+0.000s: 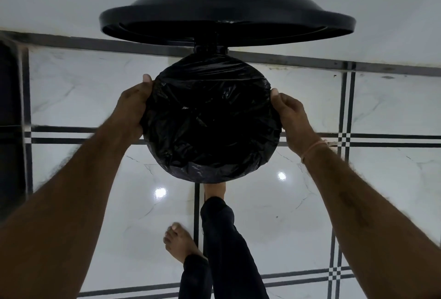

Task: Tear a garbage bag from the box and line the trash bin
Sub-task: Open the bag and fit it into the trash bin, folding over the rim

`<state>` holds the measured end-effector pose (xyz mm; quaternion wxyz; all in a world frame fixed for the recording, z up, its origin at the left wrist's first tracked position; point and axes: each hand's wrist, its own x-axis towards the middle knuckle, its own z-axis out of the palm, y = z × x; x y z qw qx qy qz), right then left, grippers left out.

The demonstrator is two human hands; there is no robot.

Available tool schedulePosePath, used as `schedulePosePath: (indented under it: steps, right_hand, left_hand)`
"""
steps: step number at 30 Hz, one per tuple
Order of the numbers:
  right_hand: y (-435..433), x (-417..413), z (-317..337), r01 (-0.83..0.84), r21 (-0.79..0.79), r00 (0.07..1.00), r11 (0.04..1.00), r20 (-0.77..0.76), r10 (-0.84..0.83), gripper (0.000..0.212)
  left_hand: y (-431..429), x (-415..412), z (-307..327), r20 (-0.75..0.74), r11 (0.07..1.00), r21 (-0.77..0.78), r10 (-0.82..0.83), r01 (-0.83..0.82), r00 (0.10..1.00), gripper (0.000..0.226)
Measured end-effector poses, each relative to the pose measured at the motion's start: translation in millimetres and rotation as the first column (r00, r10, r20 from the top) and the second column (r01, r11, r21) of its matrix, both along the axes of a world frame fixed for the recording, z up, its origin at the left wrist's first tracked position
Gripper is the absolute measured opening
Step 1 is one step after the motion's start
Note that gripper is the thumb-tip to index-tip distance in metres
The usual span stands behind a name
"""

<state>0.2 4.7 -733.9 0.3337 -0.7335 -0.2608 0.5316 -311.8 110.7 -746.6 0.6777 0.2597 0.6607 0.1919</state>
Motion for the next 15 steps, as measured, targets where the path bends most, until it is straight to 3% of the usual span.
schedulePosePath:
  steps: [3, 7, 10, 12, 15]
  right_hand:
    - [0.9, -3.4, -5.7, -0.036, -0.015, 0.998, 0.999, 0.051, 0.036, 0.067]
    - [0.6, -9.8, -13.7, -0.001, -0.041, 0.990, 0.999, 0.137, 0.007, 0.070]
    - [-1.0, -14.8, -3.6, 0.023, 0.013, 0.997, 1.000, 0.075, -0.024, 0.058]
    - [-5.8, -16.0, 2.1, 0.143, 0.000, 0.989, 0.990, 0.047, -0.143, 0.056]
    - [-21.4, -20.6, -0.3, 0.262, -0.004, 0.965, 0.965, 0.030, -0.262, 0.041]
  left_hand:
    - [-4.0, 3.7, 4.3, -0.179, 0.988, 0.093, -0.104, 0.122, 0.978, 0.057]
    - [-3.3, 13.5, 4.1, -0.273, 0.991, -0.017, -0.132, 0.132, 0.953, 0.060]
    - [-11.7, 0.8, 0.2, -0.070, 0.995, -0.099, 0.027, -0.034, 0.997, 0.054]
    - [-24.5, -9.6, -0.3, 0.110, 0.976, -0.141, 0.181, -0.165, 0.977, 0.044]
    - [-40.8, -16.8, -1.9, 0.155, 0.981, -0.089, 0.182, -0.170, 0.971, 0.032]
